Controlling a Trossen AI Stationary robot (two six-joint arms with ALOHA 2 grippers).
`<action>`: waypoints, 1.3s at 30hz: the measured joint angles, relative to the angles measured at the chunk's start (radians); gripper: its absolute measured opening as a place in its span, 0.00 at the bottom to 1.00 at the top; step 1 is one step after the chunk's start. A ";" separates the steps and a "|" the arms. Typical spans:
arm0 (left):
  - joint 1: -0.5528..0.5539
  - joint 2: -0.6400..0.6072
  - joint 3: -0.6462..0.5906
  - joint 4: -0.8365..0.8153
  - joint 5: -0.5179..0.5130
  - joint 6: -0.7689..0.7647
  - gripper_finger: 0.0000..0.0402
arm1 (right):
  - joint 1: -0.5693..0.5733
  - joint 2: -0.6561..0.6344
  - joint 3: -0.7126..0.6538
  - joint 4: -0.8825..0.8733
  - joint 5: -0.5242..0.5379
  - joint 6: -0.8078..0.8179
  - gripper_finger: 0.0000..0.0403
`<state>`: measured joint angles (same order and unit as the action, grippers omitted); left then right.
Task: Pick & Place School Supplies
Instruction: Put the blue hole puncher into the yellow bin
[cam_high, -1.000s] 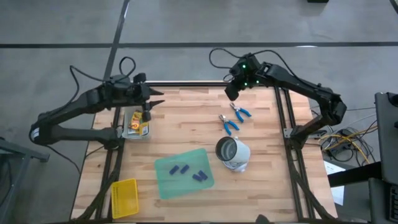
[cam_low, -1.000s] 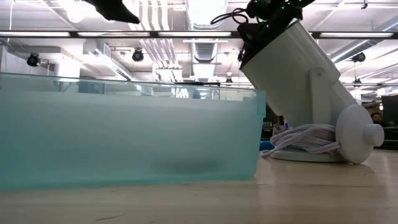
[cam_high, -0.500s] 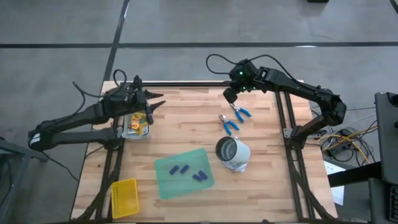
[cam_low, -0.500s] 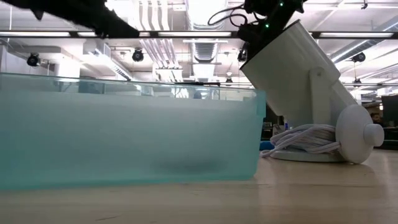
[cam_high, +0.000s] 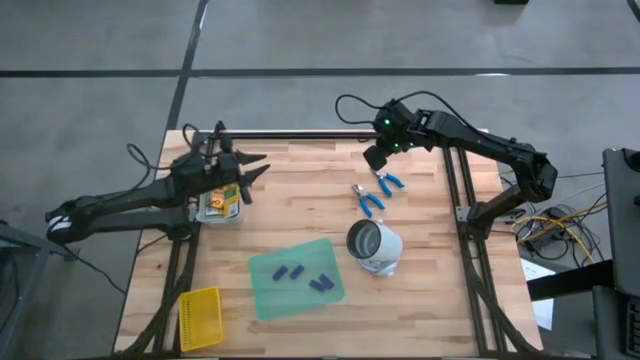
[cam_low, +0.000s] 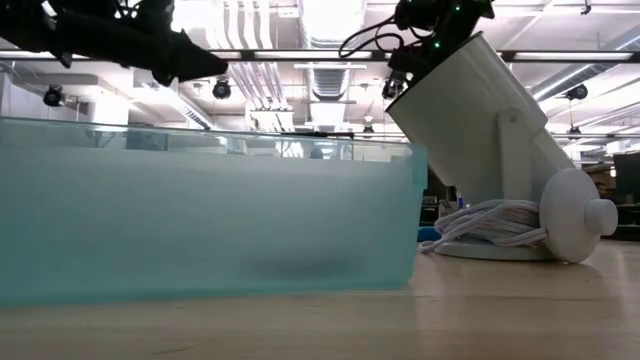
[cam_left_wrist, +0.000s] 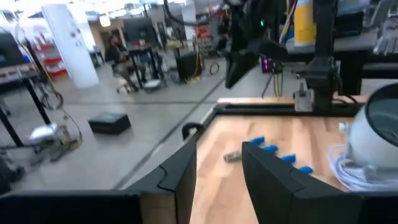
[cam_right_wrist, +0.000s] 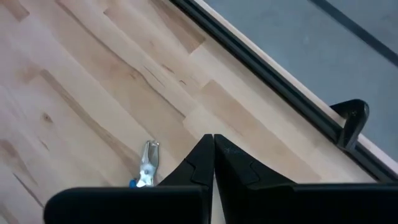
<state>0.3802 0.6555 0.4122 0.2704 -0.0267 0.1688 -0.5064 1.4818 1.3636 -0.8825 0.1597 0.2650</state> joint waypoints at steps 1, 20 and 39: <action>0.000 0.000 0.000 -0.013 0.006 -0.010 0.33 | 0.000 0.000 0.000 0.000 0.000 -0.012 0.02; 0.000 -0.003 -0.003 -0.018 0.088 -0.065 0.33 | -0.002 -0.015 -0.003 0.008 -0.003 -0.254 0.02; 0.000 0.001 -0.009 -0.034 0.080 -0.064 0.33 | 0.000 -0.056 -0.016 0.001 -0.063 -0.273 0.02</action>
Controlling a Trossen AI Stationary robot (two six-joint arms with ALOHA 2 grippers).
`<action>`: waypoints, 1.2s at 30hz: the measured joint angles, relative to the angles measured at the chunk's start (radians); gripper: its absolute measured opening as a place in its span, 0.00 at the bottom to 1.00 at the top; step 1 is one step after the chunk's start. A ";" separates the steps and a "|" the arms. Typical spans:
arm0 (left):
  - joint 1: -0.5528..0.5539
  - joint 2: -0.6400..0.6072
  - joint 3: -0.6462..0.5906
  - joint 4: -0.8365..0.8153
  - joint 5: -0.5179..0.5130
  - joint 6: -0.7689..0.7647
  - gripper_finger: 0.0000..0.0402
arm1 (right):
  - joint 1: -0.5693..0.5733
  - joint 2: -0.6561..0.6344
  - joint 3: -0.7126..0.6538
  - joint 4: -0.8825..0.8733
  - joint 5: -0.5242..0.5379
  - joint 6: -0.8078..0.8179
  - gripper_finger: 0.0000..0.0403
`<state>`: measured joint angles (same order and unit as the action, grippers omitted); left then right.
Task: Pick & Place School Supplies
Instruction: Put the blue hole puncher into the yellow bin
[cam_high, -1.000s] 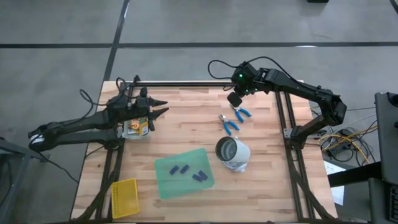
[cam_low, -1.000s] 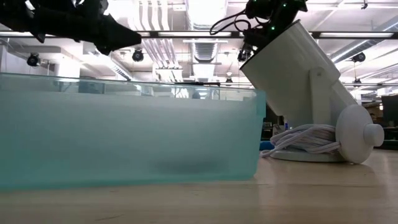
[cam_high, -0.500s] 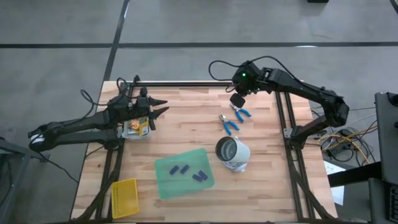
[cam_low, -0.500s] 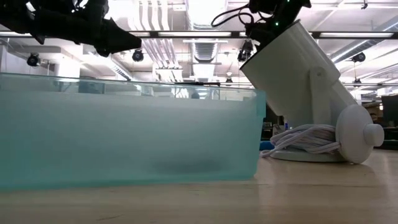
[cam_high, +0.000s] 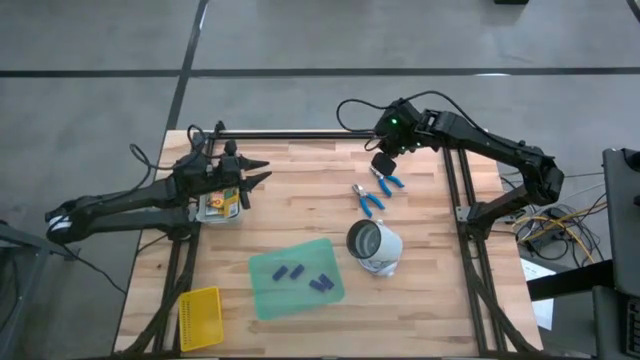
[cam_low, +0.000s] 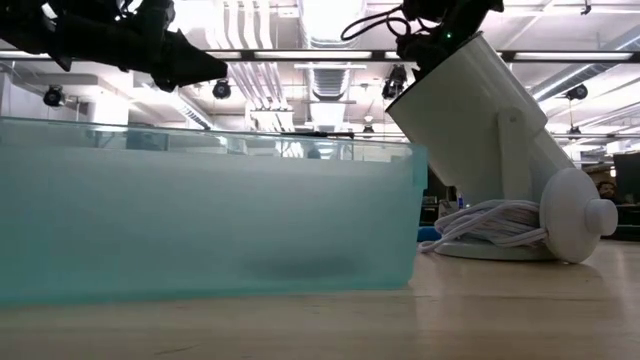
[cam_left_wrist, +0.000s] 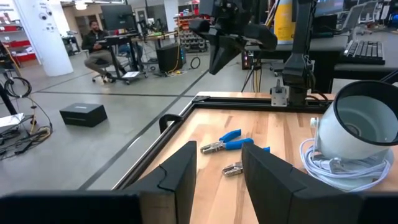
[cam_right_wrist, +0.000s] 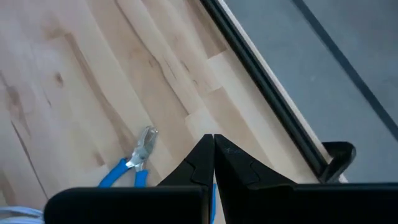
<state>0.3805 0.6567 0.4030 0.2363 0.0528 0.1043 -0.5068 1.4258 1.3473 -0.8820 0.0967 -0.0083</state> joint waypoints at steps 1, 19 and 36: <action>0.000 0.000 0.000 0.000 0.000 0.000 0.33 | 0.000 0.000 -0.001 -0.010 0.004 -0.005 0.02; 0.000 0.000 0.000 0.001 0.002 0.000 0.33 | 0.019 -0.432 -0.390 0.266 0.003 0.204 0.02; 0.000 0.000 0.000 0.000 0.002 0.000 0.33 | 0.019 -0.504 -0.552 0.362 -0.037 0.191 0.20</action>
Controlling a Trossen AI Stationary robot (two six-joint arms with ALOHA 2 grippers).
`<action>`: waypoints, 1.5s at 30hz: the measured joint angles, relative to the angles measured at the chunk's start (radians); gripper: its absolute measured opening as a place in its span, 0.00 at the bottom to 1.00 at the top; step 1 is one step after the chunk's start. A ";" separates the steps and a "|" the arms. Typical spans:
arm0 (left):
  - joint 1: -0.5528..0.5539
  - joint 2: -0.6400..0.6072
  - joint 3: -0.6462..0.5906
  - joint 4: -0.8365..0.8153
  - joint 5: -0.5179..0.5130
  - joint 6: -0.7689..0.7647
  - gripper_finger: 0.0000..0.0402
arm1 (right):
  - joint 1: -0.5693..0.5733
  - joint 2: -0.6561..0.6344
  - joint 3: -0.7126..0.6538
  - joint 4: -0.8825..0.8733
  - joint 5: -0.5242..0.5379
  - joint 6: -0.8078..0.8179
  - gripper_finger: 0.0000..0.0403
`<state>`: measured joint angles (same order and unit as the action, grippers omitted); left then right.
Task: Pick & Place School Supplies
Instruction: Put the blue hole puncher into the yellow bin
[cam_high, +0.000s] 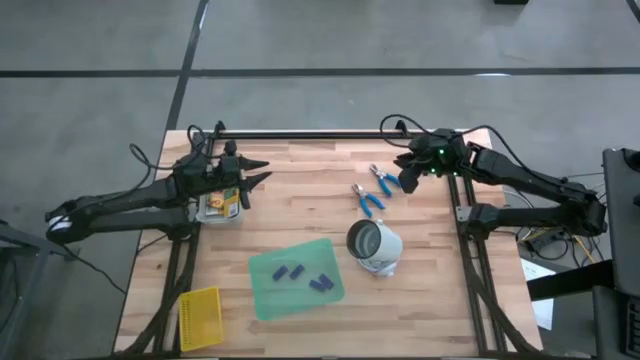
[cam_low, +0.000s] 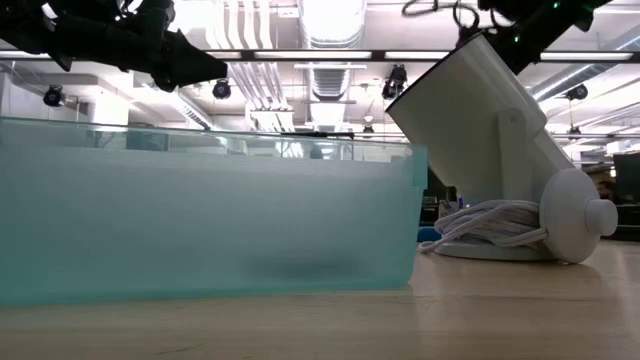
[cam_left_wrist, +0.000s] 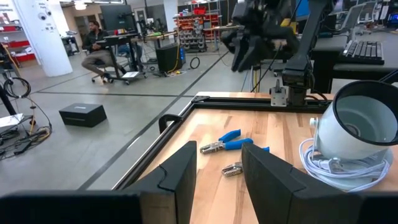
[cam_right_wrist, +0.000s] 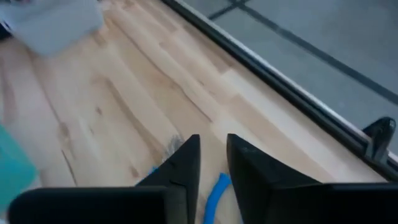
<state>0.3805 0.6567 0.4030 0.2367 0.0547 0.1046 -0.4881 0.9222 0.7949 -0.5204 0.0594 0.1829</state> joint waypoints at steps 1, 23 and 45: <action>0.000 0.000 0.000 0.000 0.000 0.000 0.33 | -0.001 0.009 -0.007 -0.004 0.000 -0.011 0.22; 0.000 0.000 0.000 -0.001 0.000 0.000 0.33 | -0.141 0.246 -0.064 -0.058 -0.027 0.020 0.43; 0.000 0.000 0.000 -0.002 0.000 0.000 0.33 | -0.169 0.511 -0.090 0.005 -0.087 -0.081 0.47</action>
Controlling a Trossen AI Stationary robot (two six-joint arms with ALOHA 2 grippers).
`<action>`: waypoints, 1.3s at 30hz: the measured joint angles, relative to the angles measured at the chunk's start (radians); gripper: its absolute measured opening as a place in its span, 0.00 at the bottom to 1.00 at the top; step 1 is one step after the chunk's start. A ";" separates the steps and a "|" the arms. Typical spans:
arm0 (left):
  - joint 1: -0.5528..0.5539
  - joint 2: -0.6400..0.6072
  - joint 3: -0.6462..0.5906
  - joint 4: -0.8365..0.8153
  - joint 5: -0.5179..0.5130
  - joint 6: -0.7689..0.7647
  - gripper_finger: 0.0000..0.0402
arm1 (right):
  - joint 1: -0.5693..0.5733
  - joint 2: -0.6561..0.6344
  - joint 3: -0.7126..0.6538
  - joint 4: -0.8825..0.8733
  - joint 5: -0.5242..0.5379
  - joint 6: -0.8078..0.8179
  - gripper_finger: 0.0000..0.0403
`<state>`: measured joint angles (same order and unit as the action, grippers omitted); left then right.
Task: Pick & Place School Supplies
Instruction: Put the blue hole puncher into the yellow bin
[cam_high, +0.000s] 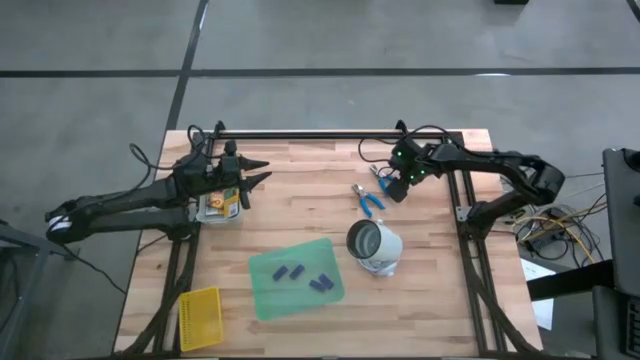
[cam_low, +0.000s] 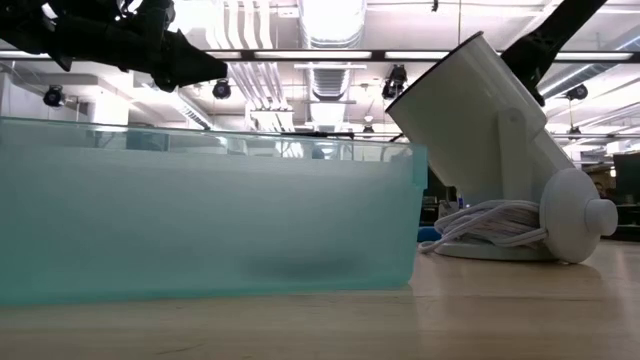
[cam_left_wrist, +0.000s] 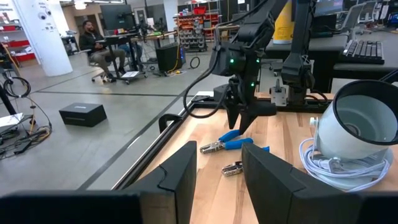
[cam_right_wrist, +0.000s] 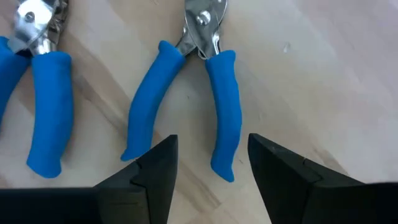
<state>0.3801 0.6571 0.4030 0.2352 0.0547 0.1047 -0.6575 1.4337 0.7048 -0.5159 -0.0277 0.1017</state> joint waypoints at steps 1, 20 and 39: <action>0.000 0.000 0.000 0.000 0.000 0.000 0.33 | 0.000 0.007 0.000 0.004 0.000 0.000 0.47; 0.000 0.000 0.000 -0.001 0.000 0.000 0.33 | -0.002 0.111 0.004 0.029 0.004 -0.005 0.45; 0.000 0.000 0.000 -0.001 0.000 0.000 0.33 | -0.003 0.110 0.004 0.027 -0.026 0.083 0.09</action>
<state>0.3801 0.6571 0.4030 0.2344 0.0549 0.1046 -0.6609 1.5440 0.7084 -0.4887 -0.0539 0.1848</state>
